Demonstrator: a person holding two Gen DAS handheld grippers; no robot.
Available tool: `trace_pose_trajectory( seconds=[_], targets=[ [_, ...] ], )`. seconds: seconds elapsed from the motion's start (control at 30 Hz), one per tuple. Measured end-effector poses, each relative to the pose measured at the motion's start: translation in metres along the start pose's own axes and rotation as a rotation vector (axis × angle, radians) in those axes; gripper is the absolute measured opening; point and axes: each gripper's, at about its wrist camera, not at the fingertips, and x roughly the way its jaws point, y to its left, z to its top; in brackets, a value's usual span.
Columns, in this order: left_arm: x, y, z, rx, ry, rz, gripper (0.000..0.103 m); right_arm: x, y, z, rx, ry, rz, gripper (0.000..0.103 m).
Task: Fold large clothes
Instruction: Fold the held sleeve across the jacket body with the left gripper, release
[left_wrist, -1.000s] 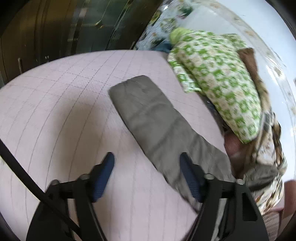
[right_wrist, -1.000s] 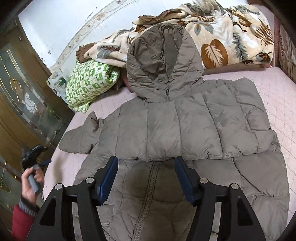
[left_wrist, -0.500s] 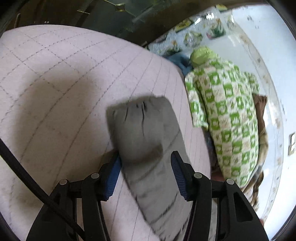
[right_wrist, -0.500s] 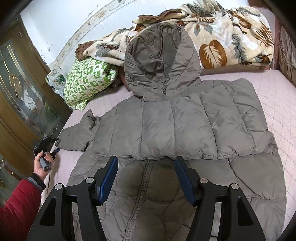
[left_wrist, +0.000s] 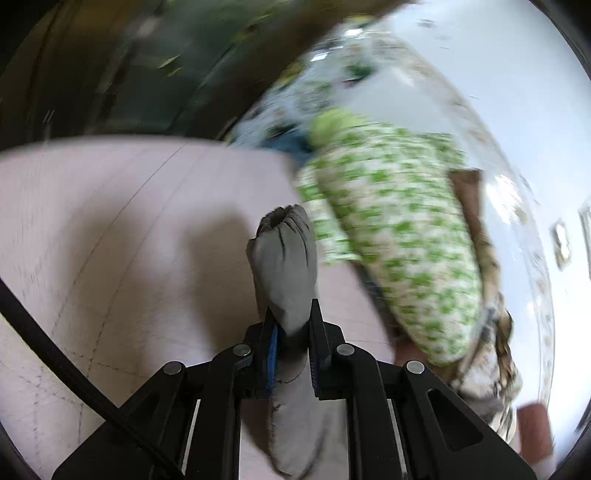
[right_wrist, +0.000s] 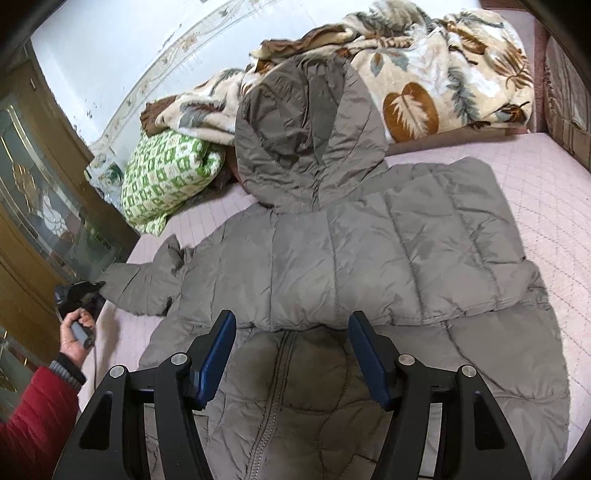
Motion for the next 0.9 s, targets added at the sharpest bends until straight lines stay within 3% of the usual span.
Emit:
trace_pose_trajectory(
  seconds=[0.2,0.4,0.57,0.9],
  targets=[
    [-0.061,-0.109,0.000,0.185,-0.041,-0.114,0.013,-0.025,-0.013,0.009,0.047,-0.071,-0.007,0.068],
    [-0.121,-0.230,-0.035,0.355,-0.053,-0.247,0.013,-0.055,-0.033,0.016,0.093,-0.155,-0.022,0.068],
    [-0.141,-0.309,-0.093,0.473,0.012,-0.330,0.013,-0.078,-0.050,0.022,0.131,-0.211,-0.031,0.068],
    [-0.112,-0.381,-0.246,0.614,0.207,-0.423,0.013,-0.118,-0.090,0.028,0.221,-0.295,-0.039,0.068]
  ],
)
